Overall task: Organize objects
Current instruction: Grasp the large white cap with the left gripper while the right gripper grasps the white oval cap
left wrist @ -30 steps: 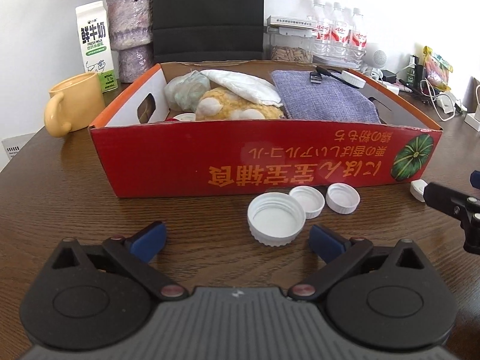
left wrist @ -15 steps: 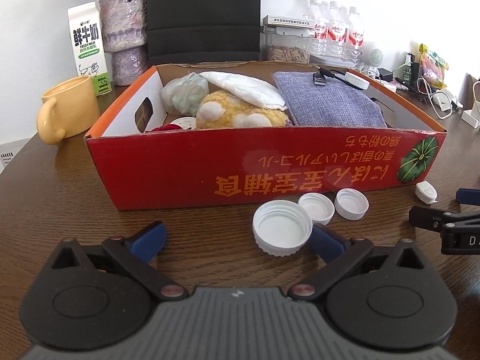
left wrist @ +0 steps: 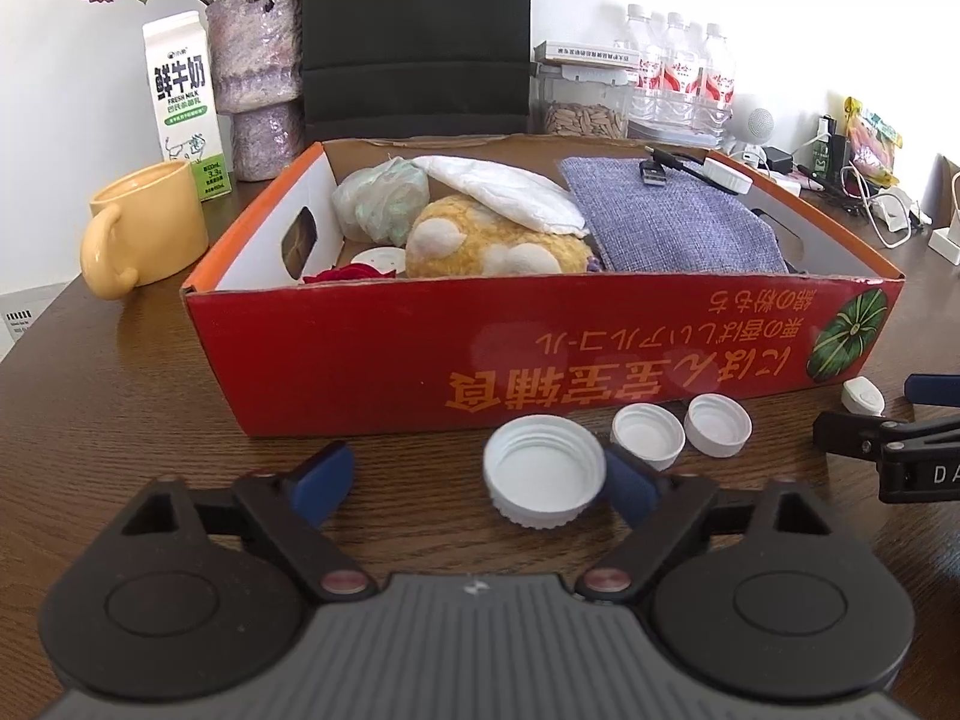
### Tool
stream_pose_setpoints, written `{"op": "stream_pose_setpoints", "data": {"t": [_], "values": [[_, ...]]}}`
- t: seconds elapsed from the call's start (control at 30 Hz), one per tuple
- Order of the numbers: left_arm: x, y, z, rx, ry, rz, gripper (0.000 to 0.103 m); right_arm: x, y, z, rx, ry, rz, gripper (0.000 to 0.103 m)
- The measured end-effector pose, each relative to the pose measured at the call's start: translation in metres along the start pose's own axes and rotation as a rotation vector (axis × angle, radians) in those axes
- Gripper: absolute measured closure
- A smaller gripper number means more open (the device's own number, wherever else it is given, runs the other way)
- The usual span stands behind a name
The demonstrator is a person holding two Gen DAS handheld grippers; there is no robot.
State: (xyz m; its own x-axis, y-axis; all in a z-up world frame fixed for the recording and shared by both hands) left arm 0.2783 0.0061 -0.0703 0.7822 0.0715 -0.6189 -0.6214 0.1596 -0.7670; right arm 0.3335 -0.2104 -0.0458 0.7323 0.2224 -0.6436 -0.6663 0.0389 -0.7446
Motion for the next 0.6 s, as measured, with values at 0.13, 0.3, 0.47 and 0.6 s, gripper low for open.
{"op": "stream_pose_setpoints", "data": {"t": [0.13,0.3,0.47,0.6], "values": [[-0.006,-0.001,0.001,-0.012,0.009,-0.031,0.063,0.001,-0.001,0.0,0.008,0.007,-0.002,0.0],[-0.009,0.0,-0.004,-0.001,0.022,-0.038,0.063,0.003,-0.002,0.0,0.019,0.019,-0.006,0.0],[-0.01,0.002,-0.002,-0.015,0.021,-0.039,0.063,0.001,-0.002,-0.001,0.033,0.014,-0.012,0.0],[-0.012,0.001,0.0,-0.02,0.024,-0.048,0.063,-0.002,-0.001,-0.002,0.034,0.01,-0.03,0.015]]}}
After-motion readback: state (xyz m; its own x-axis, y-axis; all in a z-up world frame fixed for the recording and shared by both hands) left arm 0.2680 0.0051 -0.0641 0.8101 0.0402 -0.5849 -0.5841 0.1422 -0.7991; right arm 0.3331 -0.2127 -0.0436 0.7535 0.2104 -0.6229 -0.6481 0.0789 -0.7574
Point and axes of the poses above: each gripper's, at about its wrist camera, not at the fingertips, and x roughly the way its jaws point, z to its left, y to its underside, the point moved 5 cm from there along x, roughly the way its jaws point, and after that the axes turned 12 degrees about x, right-handed, at the moved point
